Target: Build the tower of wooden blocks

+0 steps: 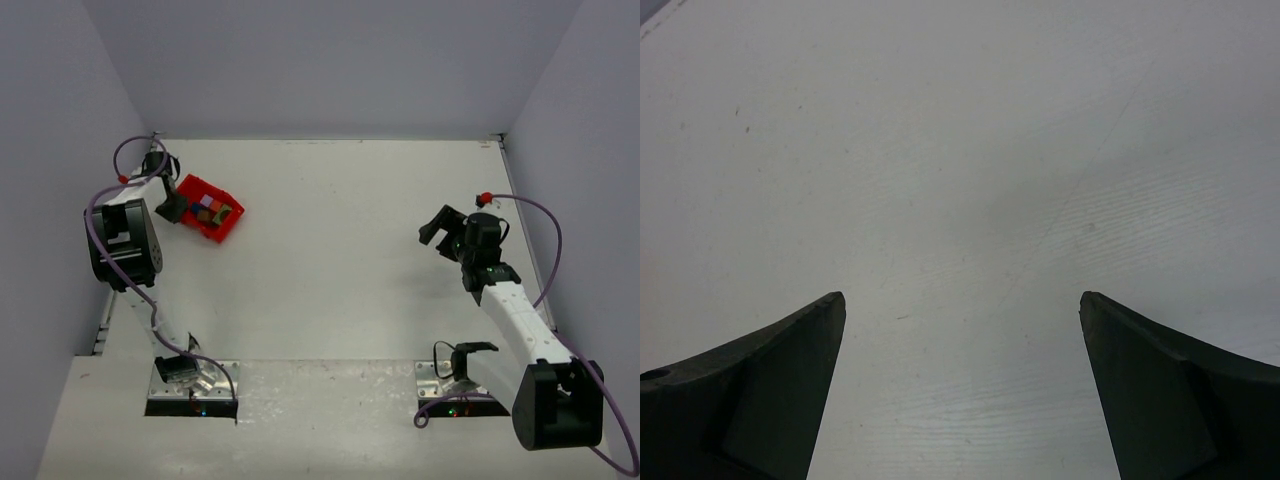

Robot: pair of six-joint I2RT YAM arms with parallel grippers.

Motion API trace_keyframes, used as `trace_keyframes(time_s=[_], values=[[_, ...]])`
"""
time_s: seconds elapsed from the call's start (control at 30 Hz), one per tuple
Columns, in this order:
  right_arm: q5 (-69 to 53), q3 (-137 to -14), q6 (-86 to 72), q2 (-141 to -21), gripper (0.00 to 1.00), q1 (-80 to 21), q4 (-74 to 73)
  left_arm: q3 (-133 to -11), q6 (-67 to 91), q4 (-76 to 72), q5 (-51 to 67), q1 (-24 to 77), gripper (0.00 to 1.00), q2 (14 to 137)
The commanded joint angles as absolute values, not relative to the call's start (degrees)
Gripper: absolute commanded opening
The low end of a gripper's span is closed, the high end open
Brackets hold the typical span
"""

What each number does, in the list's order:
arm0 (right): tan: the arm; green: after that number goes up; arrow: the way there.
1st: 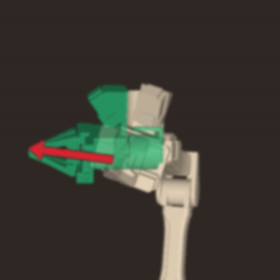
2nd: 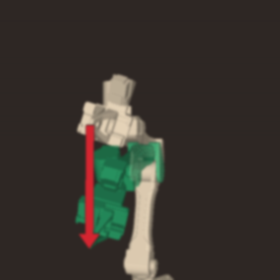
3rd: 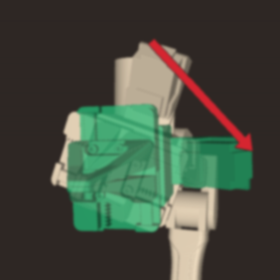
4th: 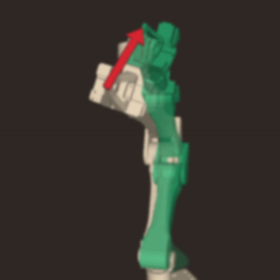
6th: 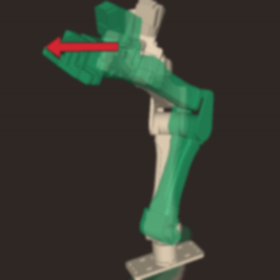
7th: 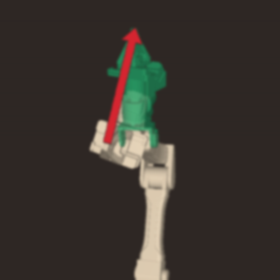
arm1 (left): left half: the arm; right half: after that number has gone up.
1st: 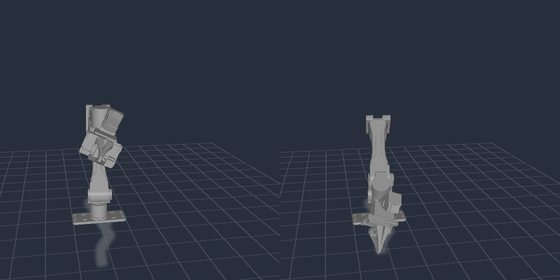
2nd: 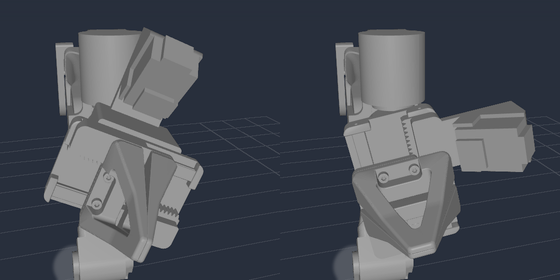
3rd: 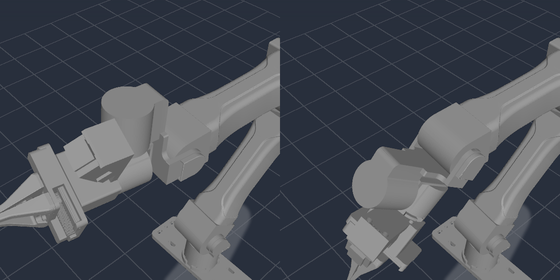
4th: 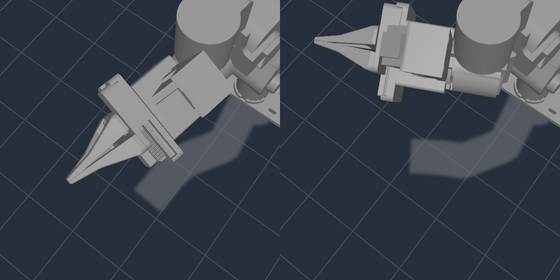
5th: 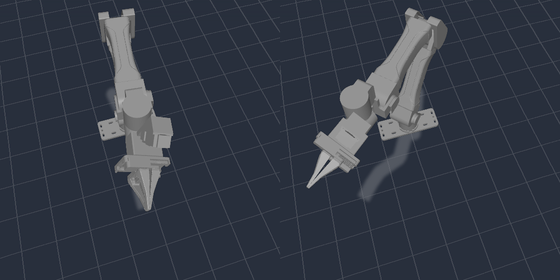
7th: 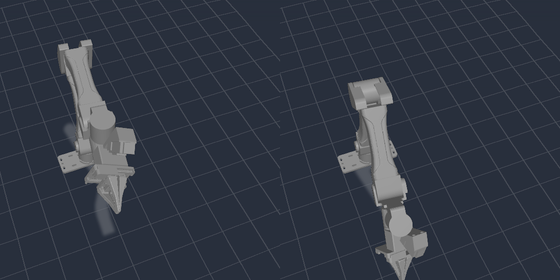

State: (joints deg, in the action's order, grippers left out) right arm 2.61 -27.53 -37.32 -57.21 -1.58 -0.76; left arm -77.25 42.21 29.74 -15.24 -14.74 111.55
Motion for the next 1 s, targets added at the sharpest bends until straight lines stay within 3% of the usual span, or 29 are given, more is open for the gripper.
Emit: trace_keyframes(time_s=[0.0, 0.07, 0.27, 0.63, 0.9, 0.97], values=[[3.3, -29.4, -37.7, -56.9, 0.99, -1.3, 0.2, -79.6, 42.0, 31.7, -22.3, -11.5, 0.06, 109.4], [3.5, -29.3, -37.7, -56.9, 0.99, -1.3, 0.2, -82.0, 41.8, 33.4, -25.4, -8.1, 0.00, 108.8], [3.8, -29.2, -37.3, -57.0, 0.99, -1.3, -0.9, -85.8, 41.8, 38.6, -36.7, 0.0, 0.00, 104.5], [4.1, -28.9, -38.5, -56.0, 0.99, -1.3, -2.6, -80.2, 43.3, 40.8, -53.4, 19.3, 0.00, 94.1], [2.5, -27.9, -39.2, -55.0, 0.99, -1.4, -3.0, -86.0, 56.8, 57.4, -67.7, 26.8, 0.00, 99.8], [2.6, -27.8, -39.1, -54.5, 0.99, -1.4, -3.4, -91.1, 63.4, 68.0, -71.3, 28.1, 0.00, 104.9]])
